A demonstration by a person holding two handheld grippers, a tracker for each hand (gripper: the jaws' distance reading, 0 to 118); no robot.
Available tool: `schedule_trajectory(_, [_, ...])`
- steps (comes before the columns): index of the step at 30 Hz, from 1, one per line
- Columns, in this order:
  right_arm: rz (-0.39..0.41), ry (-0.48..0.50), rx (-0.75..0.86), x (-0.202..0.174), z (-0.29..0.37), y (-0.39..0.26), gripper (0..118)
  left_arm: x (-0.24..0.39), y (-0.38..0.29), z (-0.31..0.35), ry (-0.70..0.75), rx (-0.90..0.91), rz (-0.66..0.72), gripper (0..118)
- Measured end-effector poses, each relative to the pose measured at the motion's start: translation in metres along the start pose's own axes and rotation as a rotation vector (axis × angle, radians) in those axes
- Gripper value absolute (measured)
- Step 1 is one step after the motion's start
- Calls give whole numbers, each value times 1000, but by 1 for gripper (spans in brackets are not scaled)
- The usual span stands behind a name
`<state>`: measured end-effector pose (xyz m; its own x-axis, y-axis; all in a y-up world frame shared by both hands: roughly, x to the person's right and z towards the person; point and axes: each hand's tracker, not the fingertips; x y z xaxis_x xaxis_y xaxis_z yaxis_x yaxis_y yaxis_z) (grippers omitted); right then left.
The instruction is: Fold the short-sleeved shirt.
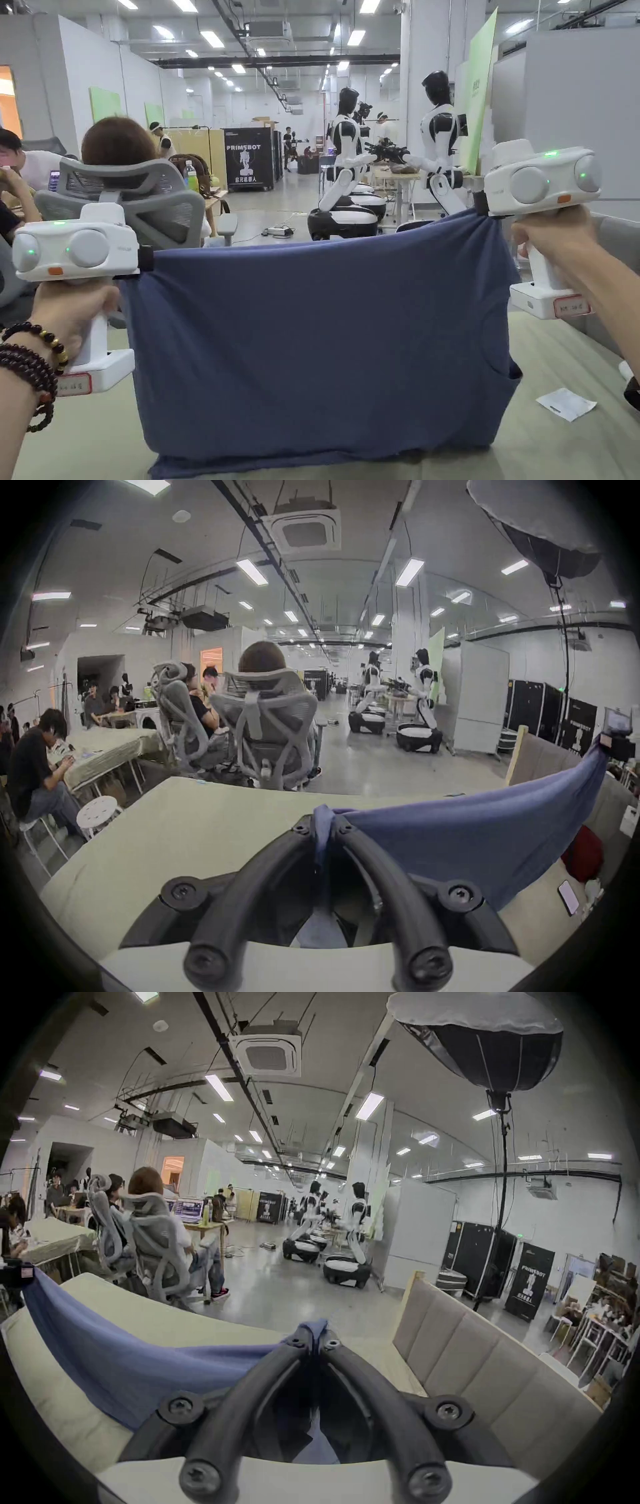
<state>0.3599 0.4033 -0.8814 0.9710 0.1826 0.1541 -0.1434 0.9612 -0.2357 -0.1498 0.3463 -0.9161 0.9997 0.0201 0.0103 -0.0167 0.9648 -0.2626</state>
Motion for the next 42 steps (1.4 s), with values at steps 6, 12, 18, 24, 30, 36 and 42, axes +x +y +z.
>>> schedule_trajectory(6, [9, 39, 12, 12, 107, -70, 2, -10, -63, 106, -16, 43, 15, 5])
schedule_trajectory(12, [-10, 67, -69, 17, 223, -187, 2, -20, -184, 213, -40, -39, 58, 4])
schedule_trajectory(18, [24, 48, -256, 0, 302, -306, 2, -21, -297, 289, 0, -201, 73, 4])
schedule_trajectory(24, [72, 71, -547, -16, 297, -395, 2, -24, -373, 294, -26, -404, -3, 4])
schedule_trajectory(30, [150, 97, -685, -24, 281, -434, 4, -33, -390, 287, -32, -463, 19, 5])
schedule_trajectory(36, [108, 45, -641, -23, 289, -429, 42, -30, -385, 291, -1, -448, -13, 44])
schedule_trajectory(42, [-54, 91, -465, -19, 307, -400, 111, -31, -357, 307, 48, -318, 39, 114])
